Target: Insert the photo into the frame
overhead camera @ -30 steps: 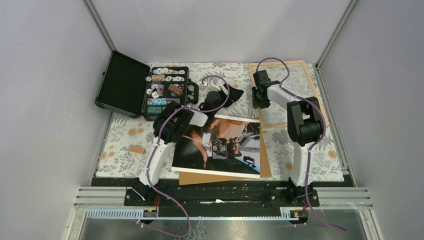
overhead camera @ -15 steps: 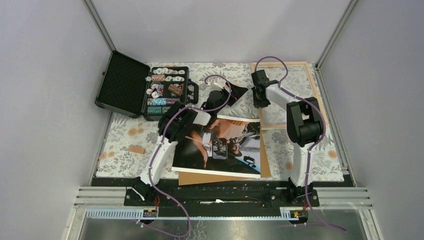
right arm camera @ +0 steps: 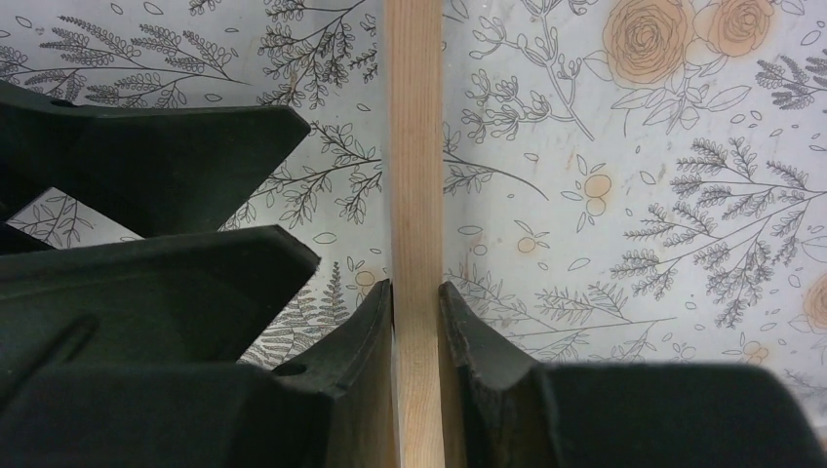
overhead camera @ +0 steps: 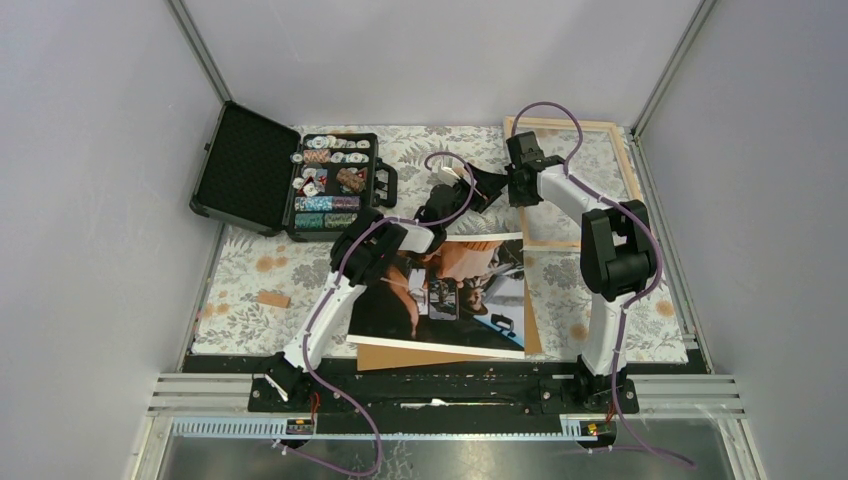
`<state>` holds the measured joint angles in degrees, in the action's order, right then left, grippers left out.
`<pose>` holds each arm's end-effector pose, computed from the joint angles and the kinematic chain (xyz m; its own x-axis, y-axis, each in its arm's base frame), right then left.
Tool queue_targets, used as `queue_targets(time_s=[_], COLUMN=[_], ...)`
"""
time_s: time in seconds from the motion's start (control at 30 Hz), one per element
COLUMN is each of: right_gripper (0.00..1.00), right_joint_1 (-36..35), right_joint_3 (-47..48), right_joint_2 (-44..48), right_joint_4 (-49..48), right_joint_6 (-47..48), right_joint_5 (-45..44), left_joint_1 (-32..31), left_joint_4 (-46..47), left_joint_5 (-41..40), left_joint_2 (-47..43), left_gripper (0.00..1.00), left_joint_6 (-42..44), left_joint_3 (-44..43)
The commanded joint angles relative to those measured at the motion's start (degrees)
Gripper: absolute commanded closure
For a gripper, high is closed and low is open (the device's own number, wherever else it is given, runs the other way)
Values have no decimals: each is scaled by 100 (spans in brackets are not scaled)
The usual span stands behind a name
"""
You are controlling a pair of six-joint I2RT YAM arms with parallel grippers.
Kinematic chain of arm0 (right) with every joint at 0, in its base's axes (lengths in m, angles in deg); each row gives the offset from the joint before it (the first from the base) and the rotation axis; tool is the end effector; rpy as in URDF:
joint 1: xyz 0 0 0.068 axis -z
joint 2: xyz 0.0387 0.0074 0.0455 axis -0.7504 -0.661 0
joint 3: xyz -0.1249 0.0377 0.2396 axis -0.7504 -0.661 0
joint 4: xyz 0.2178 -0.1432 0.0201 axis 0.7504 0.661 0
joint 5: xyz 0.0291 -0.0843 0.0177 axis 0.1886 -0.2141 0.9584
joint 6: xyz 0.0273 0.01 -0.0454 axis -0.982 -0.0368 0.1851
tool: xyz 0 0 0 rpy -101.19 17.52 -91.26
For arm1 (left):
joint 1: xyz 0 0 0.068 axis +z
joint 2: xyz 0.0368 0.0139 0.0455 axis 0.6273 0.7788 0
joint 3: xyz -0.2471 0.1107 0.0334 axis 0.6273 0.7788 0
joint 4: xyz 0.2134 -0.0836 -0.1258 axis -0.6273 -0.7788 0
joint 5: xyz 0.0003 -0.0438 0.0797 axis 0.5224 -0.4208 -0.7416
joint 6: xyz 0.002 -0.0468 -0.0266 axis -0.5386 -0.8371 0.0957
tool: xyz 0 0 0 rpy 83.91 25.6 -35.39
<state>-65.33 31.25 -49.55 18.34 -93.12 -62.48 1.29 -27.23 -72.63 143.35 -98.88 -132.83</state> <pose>0.4242 0.1191 0.2064 -0.7810 -0.0894 -0.6181 -0.0413 0.9949 -0.0918 0.4331 -0.3403 0.0878 -0.6934 -0.6774 -0.2455 0.2295 0.1154 -0.9664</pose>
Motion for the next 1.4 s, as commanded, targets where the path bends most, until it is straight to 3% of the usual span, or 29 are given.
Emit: queue_targets(time_s=[0.0,0.37,0.63,0.93,1.37], right_gripper=[100,100,100,100,100], right_joint_1=[151,561,556,476,324], right_joint_3=[27,-144,-304,-609,-921], right_joint_2=[495,826,778,892,1220], right_joint_4=[-218,-306,-427,-819,-1092], right_joint_6=[153,309,247,376,516], right_joint_5=[-212,203,741,1258,1845], left_joint_1=[-58,-32,-41,-4,136], left_joint_4=[-108,30,331,27,114], left_joint_5=[73,122,555,872,1394], left_joint_2=[175,214,656,907,750], left_gripper=[5,4,1,1,3], left_joint_6=[64,5,-377,-675,-810], left_joint_3=[-133,-123,-791,-1207,-853])
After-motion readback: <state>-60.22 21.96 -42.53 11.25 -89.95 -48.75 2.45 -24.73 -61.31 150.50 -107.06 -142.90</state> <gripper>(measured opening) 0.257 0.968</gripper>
